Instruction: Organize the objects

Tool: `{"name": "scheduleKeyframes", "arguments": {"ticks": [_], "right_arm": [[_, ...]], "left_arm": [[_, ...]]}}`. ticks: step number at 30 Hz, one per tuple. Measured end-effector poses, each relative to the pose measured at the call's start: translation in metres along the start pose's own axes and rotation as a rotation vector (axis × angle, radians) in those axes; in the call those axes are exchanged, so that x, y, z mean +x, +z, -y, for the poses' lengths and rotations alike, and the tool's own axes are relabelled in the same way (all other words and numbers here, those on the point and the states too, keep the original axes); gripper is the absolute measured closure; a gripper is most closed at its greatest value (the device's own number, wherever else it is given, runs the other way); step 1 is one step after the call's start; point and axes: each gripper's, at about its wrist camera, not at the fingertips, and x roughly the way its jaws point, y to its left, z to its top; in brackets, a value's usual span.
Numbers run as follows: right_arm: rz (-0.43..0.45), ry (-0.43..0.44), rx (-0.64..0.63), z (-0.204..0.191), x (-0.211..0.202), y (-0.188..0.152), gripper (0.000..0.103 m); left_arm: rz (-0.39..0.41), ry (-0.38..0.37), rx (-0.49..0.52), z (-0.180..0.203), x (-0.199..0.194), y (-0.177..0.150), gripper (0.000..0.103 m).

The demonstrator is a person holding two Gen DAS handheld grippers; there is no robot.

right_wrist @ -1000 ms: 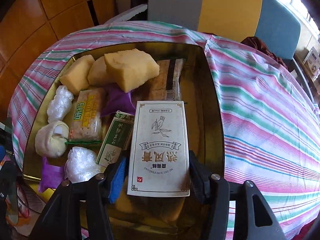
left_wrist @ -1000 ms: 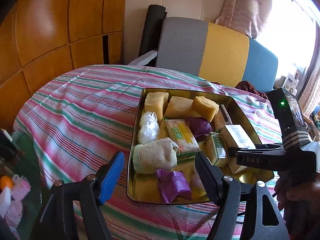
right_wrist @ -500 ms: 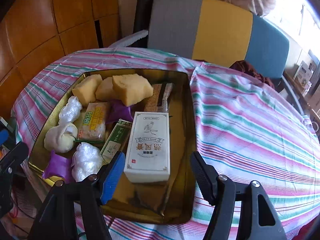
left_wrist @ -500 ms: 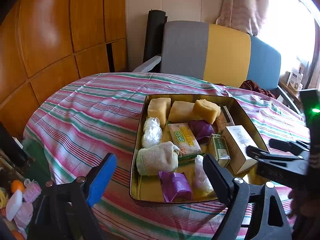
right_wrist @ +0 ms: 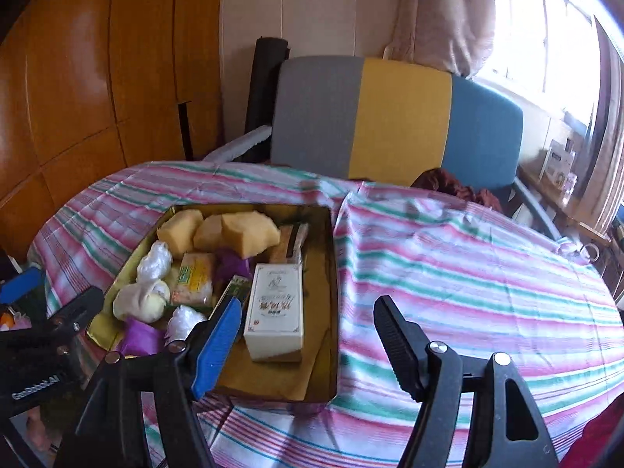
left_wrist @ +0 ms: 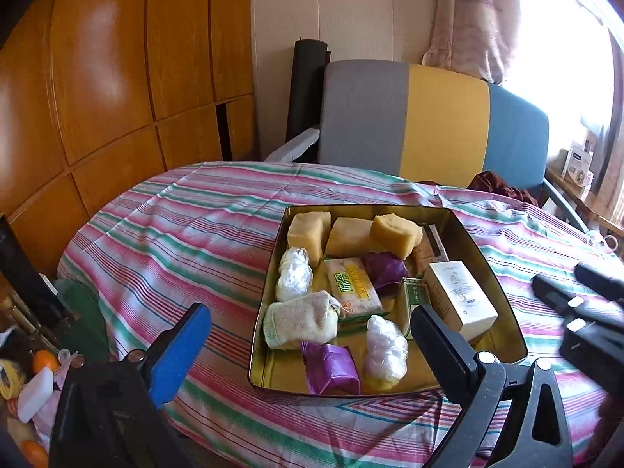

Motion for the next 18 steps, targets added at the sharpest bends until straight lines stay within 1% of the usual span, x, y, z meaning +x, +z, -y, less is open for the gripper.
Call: {"name": "scheduleKeyframes", "arguments": {"ticks": [3,5,9,18], "right_arm": [[-0.03,0.02,-0.002,-0.006,0.005,-0.005,0.031],[-0.034,0.024,-0.011,-0.012,0.008,-0.01,0.031],[-0.03,0.029,-0.027,-0.019,0.01,-0.013,0.031],[-0.028,0.032,-0.035,-0.023,0.01,-0.013,0.031]], "left_arm": [[0.015,0.018,0.002,0.0,-0.005,-0.001,0.0],[0.018,0.029,0.001,-0.001,-0.008,-0.001,0.0],[0.019,0.046,-0.002,-0.004,-0.009,-0.001,0.0],[0.023,0.057,0.002,-0.007,-0.012,-0.003,0.0]]}}
